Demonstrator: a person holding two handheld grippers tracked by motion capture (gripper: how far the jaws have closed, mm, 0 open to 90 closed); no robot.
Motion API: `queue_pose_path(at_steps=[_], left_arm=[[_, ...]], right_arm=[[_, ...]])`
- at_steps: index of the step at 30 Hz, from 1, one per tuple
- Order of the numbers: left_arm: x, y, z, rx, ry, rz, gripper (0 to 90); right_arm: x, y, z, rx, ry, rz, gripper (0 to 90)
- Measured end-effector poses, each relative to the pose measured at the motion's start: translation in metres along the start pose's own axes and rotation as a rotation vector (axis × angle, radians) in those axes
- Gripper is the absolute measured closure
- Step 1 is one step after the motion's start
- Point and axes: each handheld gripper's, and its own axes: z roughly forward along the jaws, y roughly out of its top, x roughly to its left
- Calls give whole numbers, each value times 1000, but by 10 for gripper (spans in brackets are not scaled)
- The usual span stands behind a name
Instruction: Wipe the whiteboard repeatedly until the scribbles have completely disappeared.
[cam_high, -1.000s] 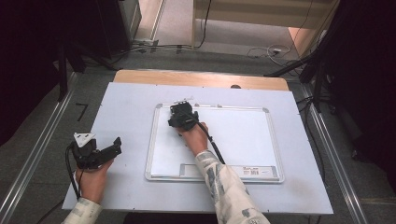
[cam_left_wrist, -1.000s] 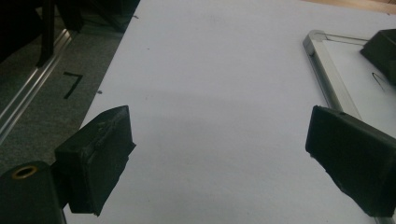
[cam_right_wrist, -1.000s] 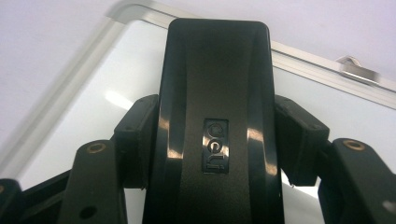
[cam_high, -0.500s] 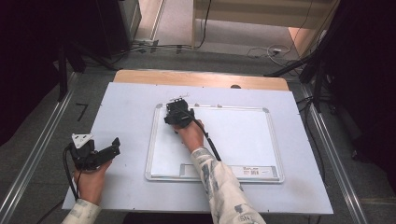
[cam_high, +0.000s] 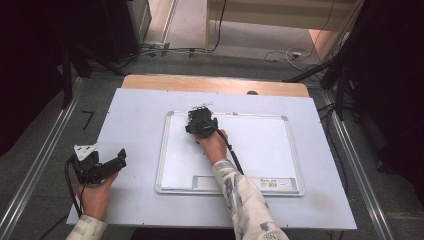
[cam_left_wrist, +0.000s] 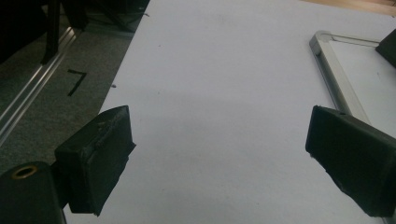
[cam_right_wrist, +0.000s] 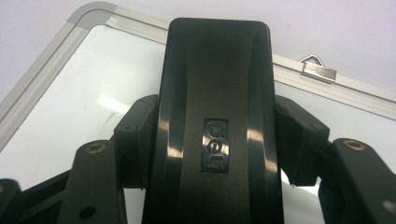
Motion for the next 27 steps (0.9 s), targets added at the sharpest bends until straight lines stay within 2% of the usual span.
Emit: queue_pose_path(at_steps=[3, 9, 11, 13, 15, 20, 23, 24, 27], left_arm=[[-1, 1, 2, 4, -2, 6, 77], [-2, 1, 4, 3, -9, 6, 77], [-1, 2, 4, 1, -11, 6, 77], [-1, 2, 4, -1, -12, 6, 77], [-1, 2, 3, -3, -11, 5, 77], [-2, 2, 4, -2, -15, 11, 77], [-3, 2, 5, 4, -8, 18, 77], [-4, 2, 5, 4, -9, 20, 77], [-7, 2, 5, -2, -11, 21, 77]], right_arm=[[12, 3, 3, -1, 17, -15, 362], [50, 8, 8, -7, 62, -62, 361], [58, 8, 7, -3, 61, -72, 361], [54, 8, 7, -2, 73, -69, 360], [46, 7, 6, -1, 61, -61, 360], [-1, 2, 1, 1, 10, 2, 360], [-20, -5, -4, -1, -11, 31, 360], [-23, -6, -5, -4, -12, 35, 360], [-17, -6, -5, -4, -24, 36, 360]])
